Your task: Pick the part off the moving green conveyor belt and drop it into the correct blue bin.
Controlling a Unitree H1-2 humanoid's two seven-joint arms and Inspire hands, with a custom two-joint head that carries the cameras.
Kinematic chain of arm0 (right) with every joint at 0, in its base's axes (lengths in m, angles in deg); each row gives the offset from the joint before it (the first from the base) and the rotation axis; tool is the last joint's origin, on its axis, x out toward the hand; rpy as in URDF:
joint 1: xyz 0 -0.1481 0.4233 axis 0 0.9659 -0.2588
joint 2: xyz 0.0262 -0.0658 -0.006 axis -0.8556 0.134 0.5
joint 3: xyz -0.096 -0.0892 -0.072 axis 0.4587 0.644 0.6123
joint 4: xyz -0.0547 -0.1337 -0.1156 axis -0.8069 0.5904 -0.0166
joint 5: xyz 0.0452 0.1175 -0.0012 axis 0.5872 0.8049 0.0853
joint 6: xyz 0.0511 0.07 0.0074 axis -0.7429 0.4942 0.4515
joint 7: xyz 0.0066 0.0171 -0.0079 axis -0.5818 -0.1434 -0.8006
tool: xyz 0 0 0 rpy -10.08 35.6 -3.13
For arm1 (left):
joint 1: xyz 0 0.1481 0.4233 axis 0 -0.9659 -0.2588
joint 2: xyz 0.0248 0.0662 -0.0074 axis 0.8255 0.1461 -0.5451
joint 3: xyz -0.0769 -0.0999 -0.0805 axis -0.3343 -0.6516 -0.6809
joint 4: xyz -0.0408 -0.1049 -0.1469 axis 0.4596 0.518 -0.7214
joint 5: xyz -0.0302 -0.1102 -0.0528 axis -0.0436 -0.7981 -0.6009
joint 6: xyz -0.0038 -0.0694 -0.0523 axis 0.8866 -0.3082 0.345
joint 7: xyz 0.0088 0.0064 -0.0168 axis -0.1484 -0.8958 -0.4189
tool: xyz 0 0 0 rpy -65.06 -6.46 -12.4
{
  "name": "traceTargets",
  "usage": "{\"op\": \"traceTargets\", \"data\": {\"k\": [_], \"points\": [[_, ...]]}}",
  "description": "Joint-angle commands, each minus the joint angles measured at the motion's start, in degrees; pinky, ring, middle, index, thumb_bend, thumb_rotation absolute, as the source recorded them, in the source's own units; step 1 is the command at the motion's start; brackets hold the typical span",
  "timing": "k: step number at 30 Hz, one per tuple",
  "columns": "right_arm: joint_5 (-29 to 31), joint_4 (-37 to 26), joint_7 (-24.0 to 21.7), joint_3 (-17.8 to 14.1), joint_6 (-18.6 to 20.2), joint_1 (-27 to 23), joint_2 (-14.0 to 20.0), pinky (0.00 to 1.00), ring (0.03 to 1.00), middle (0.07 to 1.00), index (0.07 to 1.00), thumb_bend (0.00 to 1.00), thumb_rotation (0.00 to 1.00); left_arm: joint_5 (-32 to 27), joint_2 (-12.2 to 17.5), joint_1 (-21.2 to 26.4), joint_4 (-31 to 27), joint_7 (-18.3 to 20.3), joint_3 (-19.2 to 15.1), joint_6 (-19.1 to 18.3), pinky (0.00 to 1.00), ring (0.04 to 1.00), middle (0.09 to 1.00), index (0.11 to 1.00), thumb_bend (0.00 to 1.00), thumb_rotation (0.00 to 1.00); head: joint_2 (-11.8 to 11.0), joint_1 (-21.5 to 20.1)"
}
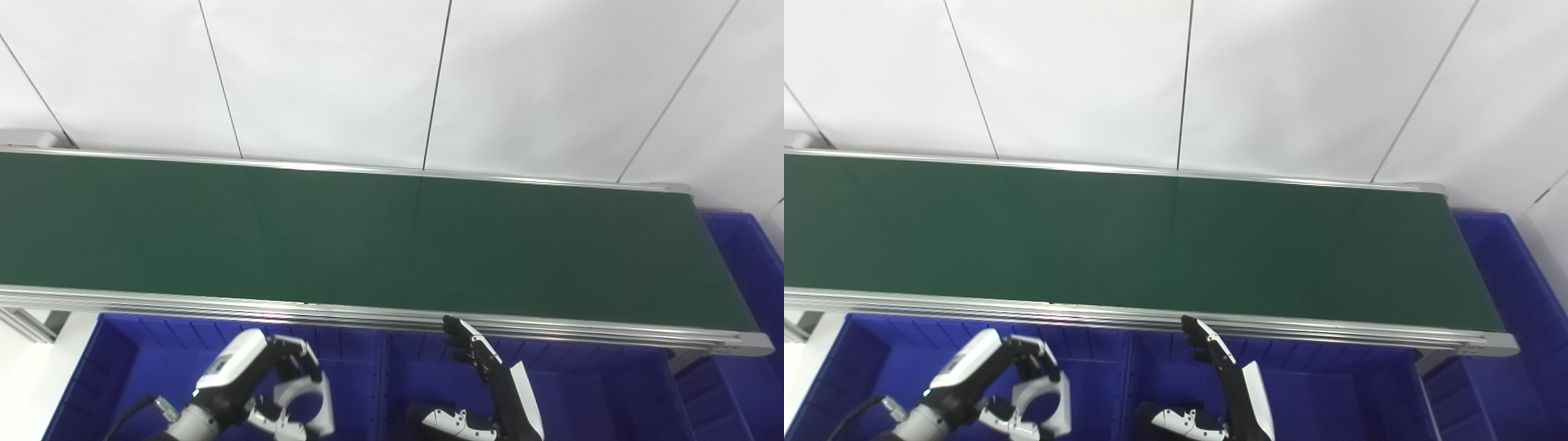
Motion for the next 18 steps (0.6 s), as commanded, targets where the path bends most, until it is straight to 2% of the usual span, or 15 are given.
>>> {"op": "traceTargets", "data": {"k": [1, 2, 3, 4, 5, 7, 9, 11, 12, 14, 18], "points": [[0.39, -1.81, 0.47, -0.09, -0.57, -0.37, -0.28, 0.78, 0.826, 0.846, 0.856, 0.78, 0.34, 4.37, 0.46, 1.71, -1.21, -0.95, 0.58, -0.54, 0.37, 0.425, 0.481, 0.504, 0.50, 0.00, 0.02, 0.10], [0.46, -1.87, 0.49, -0.13, -0.57, -0.34, -0.30, 0.78, 0.827, 0.846, 0.856, 0.78, 0.34, 6.90, 0.62, 2.02, -1.45, -0.30, 1.28, -1.51, 0.38, 0.435, 0.484, 0.497, 0.50, 0.00, 0.01, 0.01], [0.51, -1.91, 0.51, -0.16, -0.57, -0.32, -0.31, 0.78, 0.828, 0.845, 0.855, 0.78, 0.34, 8.61, 0.69, 2.21, -1.65, 0.24, 1.73, -2.21, 0.53, 0.463, 0.470, 0.508, 0.50, 0.00, 0.01, -0.04], [0.61, -1.97, 0.47, -0.19, -0.50, -0.28, -0.32, 0.78, 0.828, 0.845, 0.855, 0.78, 0.34, 10.10, 0.71, 2.35, -1.85, 0.81, 2.09, -2.99, 0.58, 0.497, 0.464, 0.512, 0.51, 0.00, 0.01, -0.04], [0.67, -2.02, 0.45, -0.21, -0.52, -0.25, -0.33, 0.78, 0.829, 0.845, 0.856, 0.78, 0.34, 11.37, 0.75, 2.45, -1.97, 1.21, 2.40, -3.61, 0.64, 0.575, 0.457, 0.516, 0.52, 0.00, 0.01, -0.04], [0.71, -1.96, 0.49, -0.26, -0.73, -0.24, -0.34, 0.78, 0.828, 0.845, 0.856, 0.78, 0.34, 13.71, 1.00, 2.62, -2.24, 1.96, 2.95, -4.52, 0.68, 0.611, 0.461, 0.516, 0.52, 0.00, -0.01, -0.07], [0.68, -1.99, 0.54, -0.28, -0.69, -0.23, -0.42, 0.78, 0.827, 0.844, 0.855, 0.78, 0.34, 15.78, 1.30, 2.74, -2.75, 2.98, 3.39, -5.26, 0.79, 0.669, 0.488, 0.502, 0.52, 0.00, -0.01, -0.09], [0.52, -2.14, 0.54, -0.27, -0.47, -0.19, -0.45, 0.78, 0.828, 0.844, 0.855, 0.78, 0.35, 18.13, 1.45, 2.61, -3.74, 4.92, 3.72, -6.55, 0.87, 0.712, 0.627, 0.499, 0.51, 0.06, 0.12, -0.32], [0.51, -2.20, 0.55, -0.27, -0.47, -0.14, -0.46, 0.78, 0.828, 0.844, 0.855, 0.78, 0.35, 18.98, 1.52, 2.46, -4.31, 5.66, 3.84, -6.98, 0.90, 0.734, 0.662, 0.596, 0.59, 0.21, 0.15, -0.41], [0.48, -2.43, 0.57, -0.27, -0.39, 0.03, -0.51, 0.78, 0.825, 0.844, 0.855, 0.79, 0.36, 20.48, 1.71, 1.98, -5.46, 6.78, 4.03, -7.54, 0.95, 0.785, 0.753, 0.738, 0.70, 0.44, 0.21, -0.56], [0.33, -2.56, 0.54, -0.25, -0.42, 0.21, -0.39, 0.78, 0.825, 0.844, 0.855, 0.79, 0.36, 20.02, 1.48, 0.50, -6.81, 5.80, 3.22, -7.20, 0.96, 0.840, 0.844, 0.827, 0.78, 0.55, 0.31, -0.79]]}}
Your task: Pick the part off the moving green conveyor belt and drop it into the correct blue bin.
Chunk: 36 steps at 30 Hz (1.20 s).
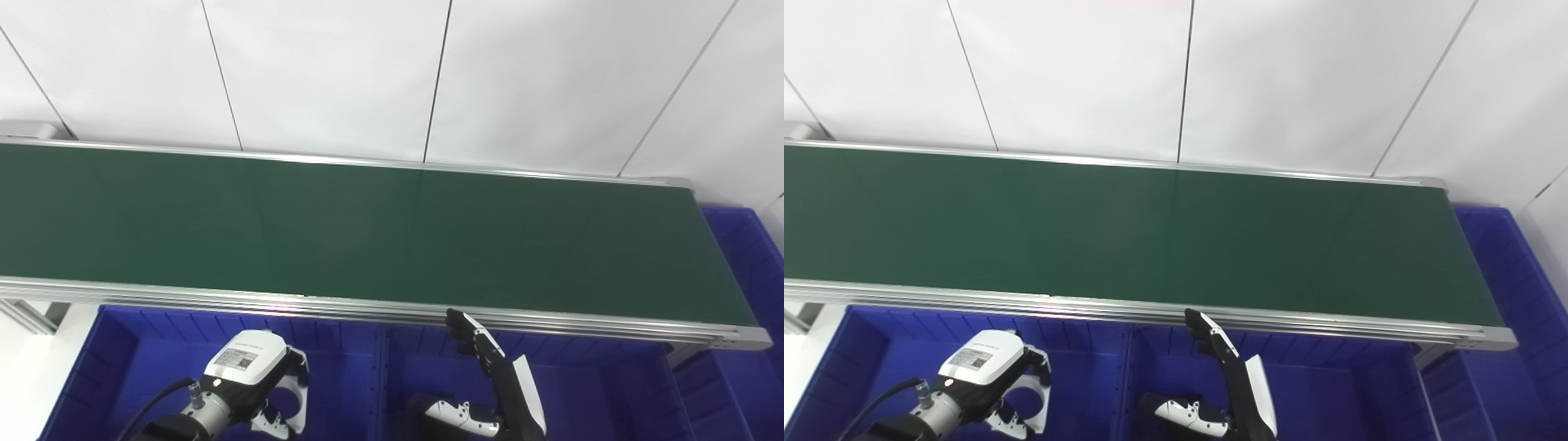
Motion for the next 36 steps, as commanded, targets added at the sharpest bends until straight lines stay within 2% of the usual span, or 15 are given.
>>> {"op": "traceTargets", "data": {"k": [1, 3, 6, 7, 8, 9, 10, 11, 14, 18, 21, 24, 27, 31, 36], "points": [[0.14, -2.26, 0.47, 0.00, -0.26, 0.05, -0.33, 0.78, 0.825, 0.844, 0.855, 0.79, 0.36, -0.57, 0.48, -0.76, -2.49, -1.53, -0.88, 0.17, 0.96, 0.856, 0.866, 0.845, 0.80, 0.56, 0.14, -0.23], [-0.09, -2.49, 0.34, 0.00, 0.19, 0.15, -0.28, 0.78, 0.825, 0.845, 0.856, 0.79, 0.37, -2.70, 0.05, -1.46, -3.08, -1.89, -1.68, 0.46, 0.96, 0.879, 0.895, 0.868, 0.84, 0.58, 0.23, -0.36], [-0.34, -3.04, 0.09, 0.02, 1.06, 0.35, -0.27, 0.78, 0.826, 0.848, 0.859, 0.80, 0.38, -11.02, -1.33, -2.68, -3.40, -3.13, -3.92, 1.98, 0.93, 0.900, 0.921, 0.897, 0.91, 0.61, 0.24, -0.42], [-0.24, -3.07, 0.01, 0.01, 1.14, 0.36, -0.19, 0.78, 0.827, 0.848, 0.859, 0.80, 0.38, -17.38, -2.41, -3.28, -3.21, -3.68, -5.36, 3.37, 0.93, 0.900, 0.922, 0.897, 0.91, 0.61, 0.27, -0.42], [-0.16, -3.06, -0.05, 0.00, 1.15, 0.35, -0.13, 0.78, 0.827, 0.848, 0.860, 0.81, 0.38, -21.70, -3.14, -3.67, -3.06, -4.00, -6.34, 4.35, 0.88, 0.890, 0.915, 0.898, 0.89, 0.56, 0.27, -0.42], [-0.13, -3.16, -0.13, -0.01, 1.29, 0.41, -0.05, 0.78, 0.827, 0.848, 0.860, 0.81, 0.38, -27.89, -4.35, -4.09, -2.15, -4.66, -7.59, 6.60, 0.86, 0.884, 0.912, 0.898, 0.88, 0.53, 0.29, -0.47], [-0.12, -3.24, -0.18, -0.02, 1.39, 0.45, 0.01, 0.77, 0.827, 0.848, 0.861, 0.81, 0.37, -32.03, -5.12, -4.35, -1.48, -5.10, -8.38, 8.17, 0.78, 0.855, 0.897, 0.892, 0.88, 0.51, 0.29, -0.47], [-0.15, -3.41, -0.27, -0.02, 1.62, 0.55, 0.08, 0.77, 0.827, 0.848, 0.861, 0.80, 0.37, -36.57, -6.08, -4.40, -0.33, -5.03, -9.03, 9.91, 0.75, 0.845, 0.892, 0.890, 0.87, 0.50, 0.32, -0.54], [0.28, -3.81, -0.51, -0.05, 1.97, 0.87, 0.24, 0.77, 0.830, 0.851, 0.863, 0.80, 0.36, -47.20, -8.12, -4.28, 2.27, -3.56, -10.19, 13.16, 0.79, 0.868, 0.899, 0.890, 0.87, 0.49, 0.39, -0.79], [0.81, -4.80, -0.95, -0.05, 3.14, 1.56, 0.33, 0.78, 0.834, 0.853, 0.866, 0.79, 0.34, -57.37, -9.95, -4.30, 5.69, -2.36, -11.31, 17.14, 0.84, 0.878, 0.891, 0.880, 0.88, 0.44, 0.59, -1.59], [1.55, -5.50, -1.16, -0.04, 3.91, 1.90, 0.38, 0.78, 0.833, 0.853, 0.867, 0.80, 0.34, -62.36, -10.65, -4.30, 8.10, -1.82, -12.02, 19.77, 0.87, 0.900, 0.902, 0.882, 0.91, 0.43, 0.82, -2.23], [2.87, -5.63, -1.46, 0.00, 3.91, 2.13, 0.54, 0.79, 0.834, 0.855, 0.872, 0.80, 0.32, -65.60, -11.27, -4.48, 9.56, -1.98, -12.94, 20.48, 0.88, 0.899, 0.902, 0.885, 0.93, 0.42, 1.11, -3.67], [3.88, -6.01, -1.99, 0.00, 4.52, 2.35, 0.40, 0.79, 0.836, 0.858, 0.881, 0.81, 0.27, -66.47, -11.66, -4.47, 10.41, -2.11, -13.55, 21.45, 0.88, 0.903, 0.906, 0.903, 0.91, 0.41, 1.26, -4.05], [3.80, -6.30, -1.98, 0.28, 4.98, 2.48, 0.21, 0.80, 0.836, 0.857, 0.881, 0.82, 0.24, -68.32, -12.47, -4.13, 12.31, -1.94, -14.27, 23.98, 0.87, 0.889, 0.890, 0.893, 0.91, 0.37, 1.63, -4.43], [3.49, -6.50, -1.82, 0.50, 5.22, 2.53, 0.03, 0.79, 0.832, 0.855, 0.881, 0.82, 0.24, -69.13, -12.78, -4.07, 12.73, -1.99, -14.66, 24.09, 0.87, 0.879, 0.882, 0.885, 0.91, 0.34, 1.81, -5.18]]}}
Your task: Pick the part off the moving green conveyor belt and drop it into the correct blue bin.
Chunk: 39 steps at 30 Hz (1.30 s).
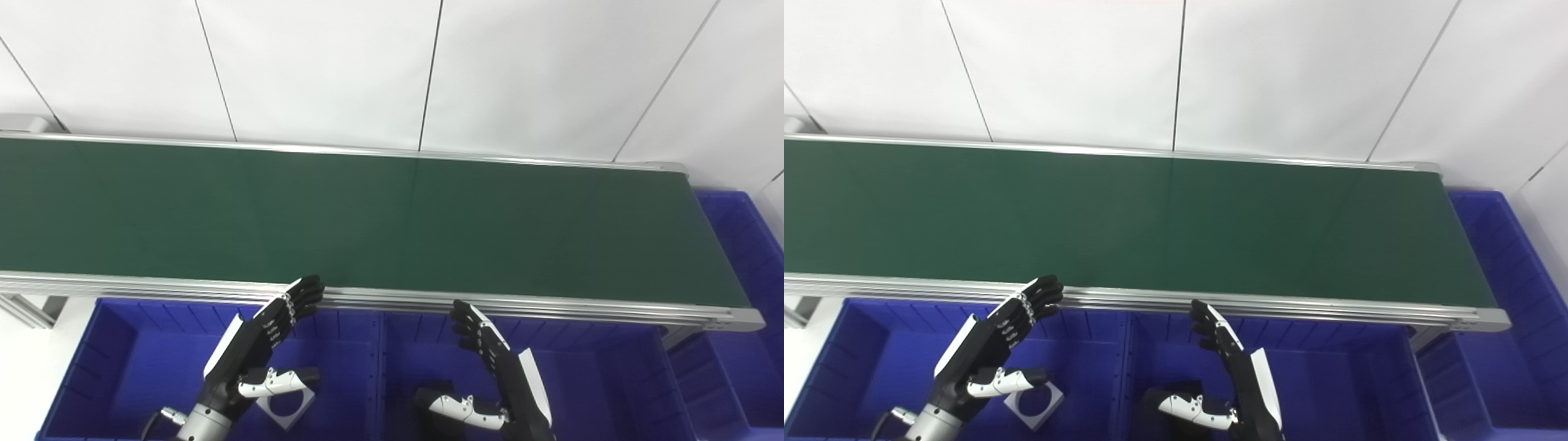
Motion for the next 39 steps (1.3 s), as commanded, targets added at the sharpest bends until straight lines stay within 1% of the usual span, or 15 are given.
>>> {"op": "traceTargets", "data": {"k": [1, 3, 6, 9, 12, 13, 14, 17, 20, 26, 30, 32, 33, 37, 39], "points": [[-0.24, -2.47, 0.00, 0.32, 0.61, -0.07, -0.60, 0.79, 0.829, 0.853, 0.880, 0.83, 0.24, -0.90, -0.09, 0.65, -0.88, -0.16, -0.41, 2.04, 0.87, 0.879, 0.881, 0.884, 0.91, 0.34, 0.22, -0.22], [-0.81, -2.74, 0.08, 0.43, 1.24, -0.08, -0.70, 0.79, 0.826, 0.852, 0.880, 0.83, 0.25, -1.01, -0.02, 0.70, -0.92, 0.02, -0.41, 2.00, 0.86, 0.879, 0.882, 0.884, 0.91, 0.33, 0.22, -0.22], [-1.33, -3.40, 0.04, 0.58, 2.21, -0.25, -0.79, 0.78, 0.825, 0.853, 0.881, 0.83, 0.26, -1.82, 0.17, 0.97, -1.01, 0.38, -0.49, 1.45, 0.87, 0.886, 0.888, 0.886, 0.90, 0.31, 1.64, -0.38], [-1.70, -3.54, 0.17, 0.59, 2.35, -0.58, -0.76, 0.78, 0.832, 0.856, 0.880, 0.83, 0.27, -2.81, 0.09, 1.19, -1.20, 0.42, -0.59, 0.44, 0.88, 0.890, 0.891, 0.883, 0.91, 0.26, 1.83, -0.45], [-1.91, -3.75, 0.23, 0.49, 2.80, -0.87, -0.92, 0.77, 0.831, 0.856, 0.878, 0.84, 0.27, -2.50, -0.02, 1.31, -1.53, -0.07, -0.72, -0.25, 0.88, 0.893, 0.891, 0.882, 0.92, 0.25, 2.84, -1.05], [-1.75, -3.77, 0.22, 0.46, 2.80, -0.92, -0.98, 0.77, 0.832, 0.856, 0.879, 0.83, 0.26, -2.39, -0.06, 1.34, -1.57, -0.18, -0.76, -0.29, 0.88, 0.894, 0.891, 0.880, 0.92, 0.25, 2.84, -1.05], [-1.84, -3.83, 0.23, 0.47, 2.93, -1.03, -1.04, 0.77, 0.832, 0.856, 0.879, 0.83, 0.26, -2.59, -0.05, 1.40, -1.72, -0.17, -0.80, -0.59, 0.87, 0.894, 0.891, 0.879, 0.91, 0.25, 3.44, -1.86], [-2.03, -3.87, 0.39, 0.56, 2.96, -1.22, -1.27, 0.78, 0.831, 0.855, 0.881, 0.83, 0.25, -2.87, 0.11, 1.54, -1.93, 0.02, -0.89, -0.96, 0.88, 0.900, 0.897, 0.879, 0.90, 0.22, 3.68, -3.15], [-2.01, -3.51, 0.67, 0.61, 2.38, -1.29, -1.43, 0.78, 0.830, 0.852, 0.877, 0.83, 0.24, -3.27, 0.17, 1.63, -1.82, 0.29, -1.01, -1.15, 0.89, 0.903, 0.899, 0.875, 0.90, 0.20, 3.80, -3.85], [-2.48, -3.80, 0.61, 0.76, 2.88, -1.13, -1.60, 0.78, 0.831, 0.855, 0.878, 0.83, 0.22, -2.83, 0.31, 1.37, -2.22, 0.34, -1.09, -1.27, 0.89, 0.901, 0.898, 0.874, 0.89, 0.18, 3.49, -3.69], [-2.73, -3.69, 0.73, 0.82, 2.48, -0.87, -1.57, 0.78, 0.828, 0.852, 0.876, 0.83, 0.24, -2.28, 0.45, 1.15, -2.21, 0.34, -1.10, -0.67, 0.89, 0.902, 0.896, 0.869, 0.88, 0.18, 3.00, -2.84], [-2.71, -3.96, 0.60, 0.84, 2.81, -0.74, -1.60, 0.78, 0.829, 0.851, 0.876, 0.83, 0.25, -2.32, 0.39, 1.00, -2.57, 0.24, -1.08, -1.15, 0.89, 0.903, 0.895, 0.865, 0.88, 0.18, 3.00, -2.84], [-2.82, -3.89, 0.73, 0.82, 2.61, -0.71, -1.58, 0.78, 0.829, 0.851, 0.876, 0.83, 0.25, -2.39, 0.37, 0.97, -2.55, 0.34, -1.00, -1.02, 0.89, 0.904, 0.895, 0.864, 0.88, 0.17, 2.76, -2.15], [-2.80, -3.61, 0.81, 0.79, 2.22, -0.66, -1.45, 0.77, 0.825, 0.847, 0.871, 0.84, 0.26, -2.18, 0.40, 0.91, -2.46, 0.32, -0.95, -1.10, 0.88, 0.908, 0.896, 0.855, 0.88, 0.16, 2.60, -1.99], [-2.95, -3.90, 0.68, 0.88, 2.68, -0.53, -1.47, 0.78, 0.827, 0.850, 0.874, 0.84, 0.27, -1.50, 0.46, 0.97, -2.32, 0.21, -0.94, -0.41, 0.87, 0.900, 0.893, 0.855, 0.88, 0.16, 2.60, -1.99]]}}
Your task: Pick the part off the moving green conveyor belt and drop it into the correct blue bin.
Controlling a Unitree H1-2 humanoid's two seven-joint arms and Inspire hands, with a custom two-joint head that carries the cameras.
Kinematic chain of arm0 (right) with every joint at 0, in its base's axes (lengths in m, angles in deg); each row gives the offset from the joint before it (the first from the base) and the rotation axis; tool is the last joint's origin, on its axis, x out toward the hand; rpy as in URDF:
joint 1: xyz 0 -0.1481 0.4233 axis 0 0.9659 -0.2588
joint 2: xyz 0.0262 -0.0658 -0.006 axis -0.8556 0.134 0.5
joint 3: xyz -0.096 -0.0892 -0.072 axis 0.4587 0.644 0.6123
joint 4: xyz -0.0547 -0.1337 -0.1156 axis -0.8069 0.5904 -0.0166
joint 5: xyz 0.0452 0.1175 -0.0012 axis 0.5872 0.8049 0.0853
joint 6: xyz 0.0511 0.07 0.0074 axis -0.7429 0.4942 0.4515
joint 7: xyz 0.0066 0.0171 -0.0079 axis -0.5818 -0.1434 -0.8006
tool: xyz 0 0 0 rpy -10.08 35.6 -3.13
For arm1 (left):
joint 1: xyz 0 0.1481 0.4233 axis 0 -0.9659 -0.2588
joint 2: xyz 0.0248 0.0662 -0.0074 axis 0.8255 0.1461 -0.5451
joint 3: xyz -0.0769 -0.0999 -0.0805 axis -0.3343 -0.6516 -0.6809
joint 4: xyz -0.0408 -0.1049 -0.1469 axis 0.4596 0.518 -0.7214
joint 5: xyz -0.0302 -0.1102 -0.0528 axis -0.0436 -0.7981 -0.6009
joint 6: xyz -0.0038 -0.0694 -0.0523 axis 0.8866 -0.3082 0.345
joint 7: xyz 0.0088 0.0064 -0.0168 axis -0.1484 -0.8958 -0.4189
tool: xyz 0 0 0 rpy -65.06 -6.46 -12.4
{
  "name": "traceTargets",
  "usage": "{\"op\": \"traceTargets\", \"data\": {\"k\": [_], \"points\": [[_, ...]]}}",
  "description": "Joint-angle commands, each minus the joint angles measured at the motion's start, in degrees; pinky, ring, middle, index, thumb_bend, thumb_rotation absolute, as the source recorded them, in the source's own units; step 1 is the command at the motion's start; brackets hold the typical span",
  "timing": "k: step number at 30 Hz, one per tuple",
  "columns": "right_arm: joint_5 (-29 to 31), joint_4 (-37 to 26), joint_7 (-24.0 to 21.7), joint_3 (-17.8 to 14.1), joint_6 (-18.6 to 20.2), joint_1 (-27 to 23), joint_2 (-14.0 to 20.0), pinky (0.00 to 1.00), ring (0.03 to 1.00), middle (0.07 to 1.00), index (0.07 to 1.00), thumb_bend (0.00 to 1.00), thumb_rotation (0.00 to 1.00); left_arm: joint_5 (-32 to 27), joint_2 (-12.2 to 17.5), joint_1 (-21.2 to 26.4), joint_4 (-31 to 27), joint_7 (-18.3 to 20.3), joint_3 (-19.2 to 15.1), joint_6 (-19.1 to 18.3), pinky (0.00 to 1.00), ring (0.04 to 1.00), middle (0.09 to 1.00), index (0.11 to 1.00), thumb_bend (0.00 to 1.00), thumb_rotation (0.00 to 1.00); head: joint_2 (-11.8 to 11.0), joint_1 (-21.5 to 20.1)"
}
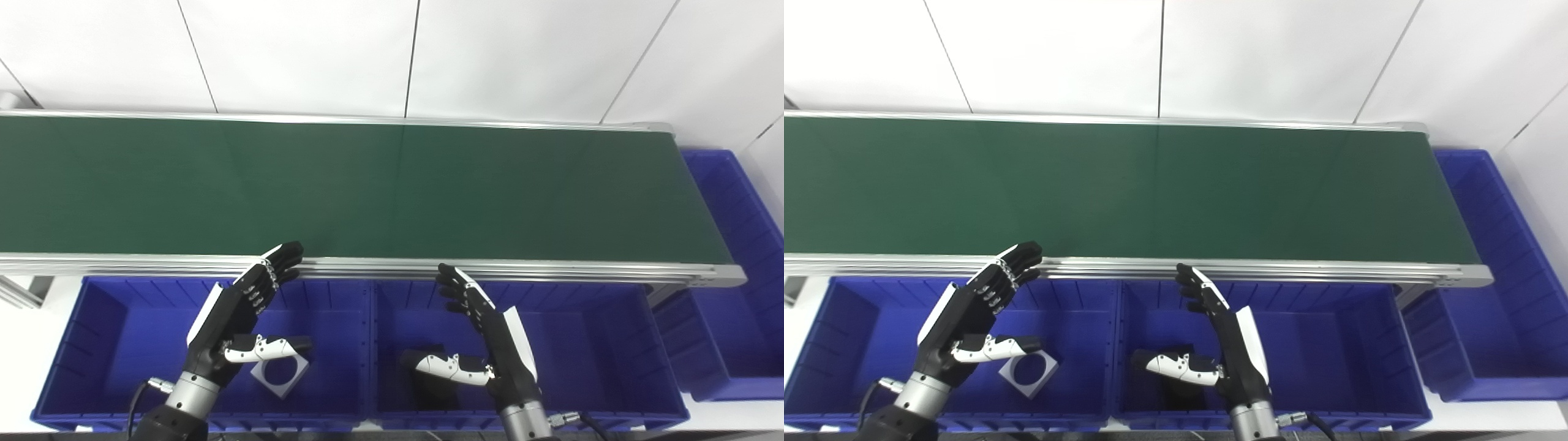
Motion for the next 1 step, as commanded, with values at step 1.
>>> {"op": "traceTargets", "data": {"k": [1], "points": [[-0.37, -2.22, 0.39, 0.51, -0.26, 0.04, -0.58, 0.78, 0.827, 0.851, 0.875, 0.84, 0.27, 0.62, 0.38, 0.41, -1.36, -0.03, -0.08, 1.82, 0.87, 0.897, 0.892, 0.854, 0.87, 0.16, -0.06, 0.17]]}}
